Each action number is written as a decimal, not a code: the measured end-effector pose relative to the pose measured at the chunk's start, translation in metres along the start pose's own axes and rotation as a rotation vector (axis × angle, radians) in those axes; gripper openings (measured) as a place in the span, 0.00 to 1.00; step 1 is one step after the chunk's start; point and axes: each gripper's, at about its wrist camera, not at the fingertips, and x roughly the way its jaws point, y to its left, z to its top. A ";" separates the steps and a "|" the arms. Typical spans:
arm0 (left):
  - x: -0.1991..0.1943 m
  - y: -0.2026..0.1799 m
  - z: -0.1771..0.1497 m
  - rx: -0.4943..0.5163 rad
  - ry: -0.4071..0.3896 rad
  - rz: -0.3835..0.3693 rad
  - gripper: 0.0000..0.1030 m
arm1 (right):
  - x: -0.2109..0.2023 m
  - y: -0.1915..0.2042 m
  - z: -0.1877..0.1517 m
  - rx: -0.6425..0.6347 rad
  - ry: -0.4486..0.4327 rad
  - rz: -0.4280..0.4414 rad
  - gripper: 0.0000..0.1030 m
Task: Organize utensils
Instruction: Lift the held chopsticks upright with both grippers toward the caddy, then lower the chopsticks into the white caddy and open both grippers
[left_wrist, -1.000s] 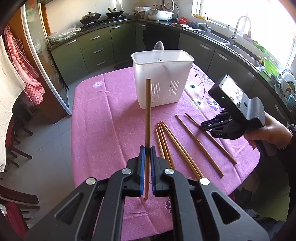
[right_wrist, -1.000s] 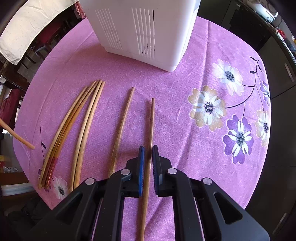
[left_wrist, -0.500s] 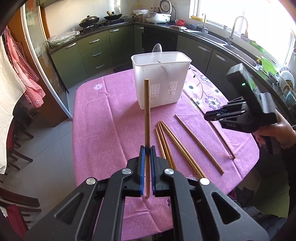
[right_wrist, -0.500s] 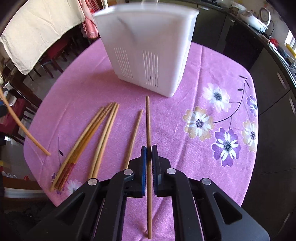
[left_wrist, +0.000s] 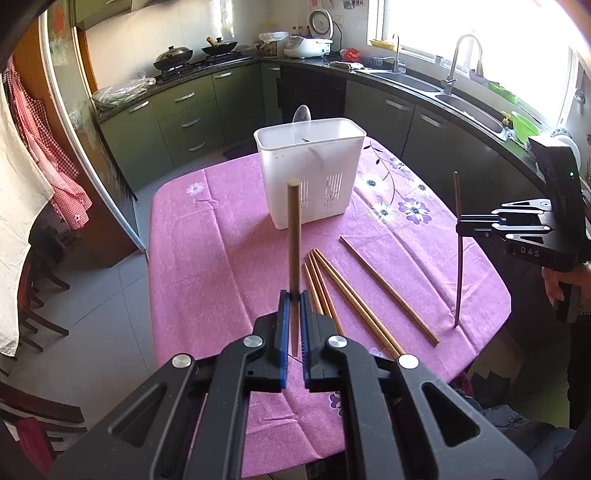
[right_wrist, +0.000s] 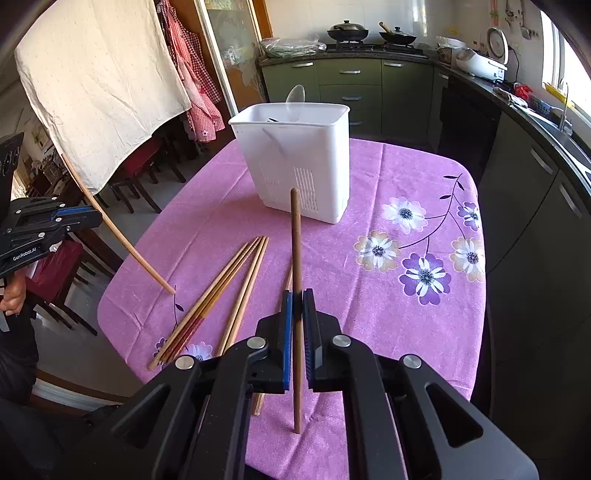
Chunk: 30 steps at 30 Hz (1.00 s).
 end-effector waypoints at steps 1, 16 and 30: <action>-0.001 -0.001 0.001 0.000 -0.002 0.000 0.05 | -0.003 0.001 -0.001 0.002 -0.006 0.002 0.06; -0.037 0.000 0.086 -0.005 -0.120 -0.017 0.05 | -0.031 0.006 0.016 -0.023 -0.110 0.029 0.06; -0.013 0.010 0.192 -0.078 -0.273 0.048 0.05 | -0.023 -0.008 0.018 -0.015 -0.092 0.050 0.06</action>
